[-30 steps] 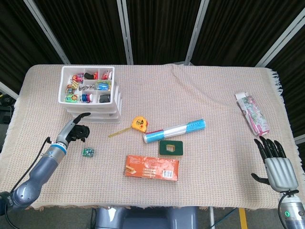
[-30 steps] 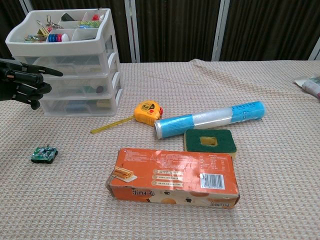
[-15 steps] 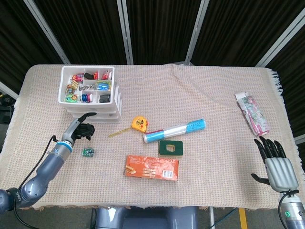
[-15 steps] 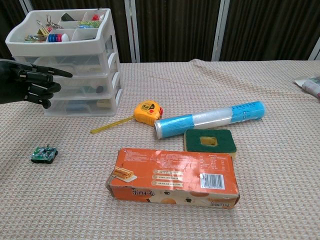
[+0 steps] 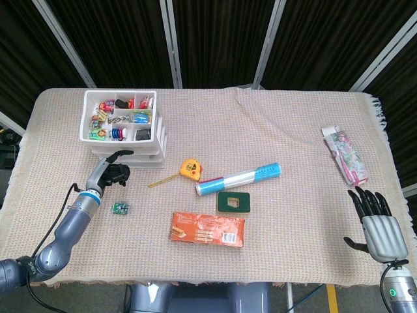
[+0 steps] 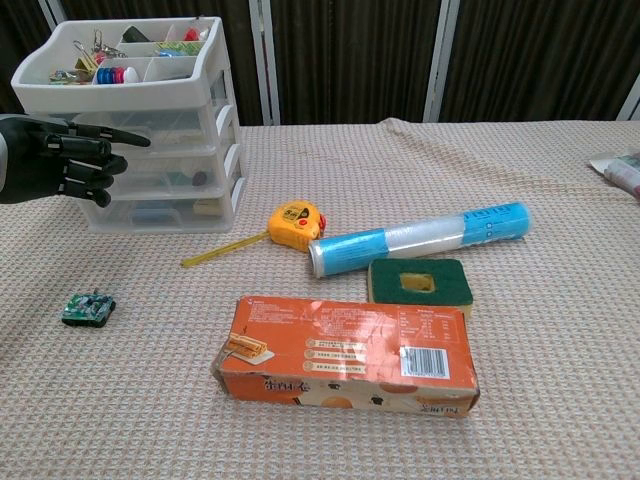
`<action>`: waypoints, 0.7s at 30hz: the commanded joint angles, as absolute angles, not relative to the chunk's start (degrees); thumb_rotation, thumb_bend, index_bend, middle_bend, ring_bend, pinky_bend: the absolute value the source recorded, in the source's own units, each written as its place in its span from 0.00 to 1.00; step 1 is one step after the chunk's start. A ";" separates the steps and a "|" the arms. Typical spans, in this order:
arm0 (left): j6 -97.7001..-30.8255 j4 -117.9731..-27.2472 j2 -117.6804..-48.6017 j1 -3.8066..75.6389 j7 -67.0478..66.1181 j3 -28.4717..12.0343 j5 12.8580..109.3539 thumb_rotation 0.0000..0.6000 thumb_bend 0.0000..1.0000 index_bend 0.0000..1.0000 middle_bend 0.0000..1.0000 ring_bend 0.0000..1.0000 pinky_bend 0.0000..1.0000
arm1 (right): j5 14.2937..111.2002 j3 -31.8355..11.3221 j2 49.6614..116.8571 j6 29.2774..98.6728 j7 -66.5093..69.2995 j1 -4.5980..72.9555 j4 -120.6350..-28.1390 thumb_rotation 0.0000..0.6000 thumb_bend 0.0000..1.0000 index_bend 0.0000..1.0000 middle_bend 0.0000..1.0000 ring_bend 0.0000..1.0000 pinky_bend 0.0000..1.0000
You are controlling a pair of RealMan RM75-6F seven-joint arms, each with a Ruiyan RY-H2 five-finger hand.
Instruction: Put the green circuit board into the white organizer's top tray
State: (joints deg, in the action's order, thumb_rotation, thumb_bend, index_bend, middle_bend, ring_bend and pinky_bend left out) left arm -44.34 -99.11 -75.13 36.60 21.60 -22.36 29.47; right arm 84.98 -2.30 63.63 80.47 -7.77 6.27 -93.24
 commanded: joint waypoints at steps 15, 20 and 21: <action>-47.05 -95.01 -80.83 34.46 25.42 -22.82 36.12 1.00 0.91 0.24 0.77 0.78 0.64 | 84.91 -2.26 63.49 80.32 -7.19 6.28 -93.43 1.00 0.00 0.04 0.00 0.00 0.00; -45.38 -94.07 -81.56 33.91 27.55 -23.49 37.72 1.00 0.91 0.25 0.77 0.78 0.64 | 84.79 -2.30 63.48 80.29 -7.29 6.29 -93.51 1.00 0.00 0.04 0.00 0.00 0.00; -45.34 -93.97 -81.69 33.84 27.77 -23.60 37.92 1.00 0.91 0.25 0.77 0.78 0.64 | 84.75 -2.30 63.49 80.29 -7.28 6.28 -93.51 1.00 0.00 0.04 0.00 0.00 0.00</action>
State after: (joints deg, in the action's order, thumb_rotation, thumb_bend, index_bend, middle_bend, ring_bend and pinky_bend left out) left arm -45.63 -94.27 -81.41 34.04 27.35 -23.35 37.54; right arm 84.75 -2.30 63.49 80.29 -7.27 6.28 -93.51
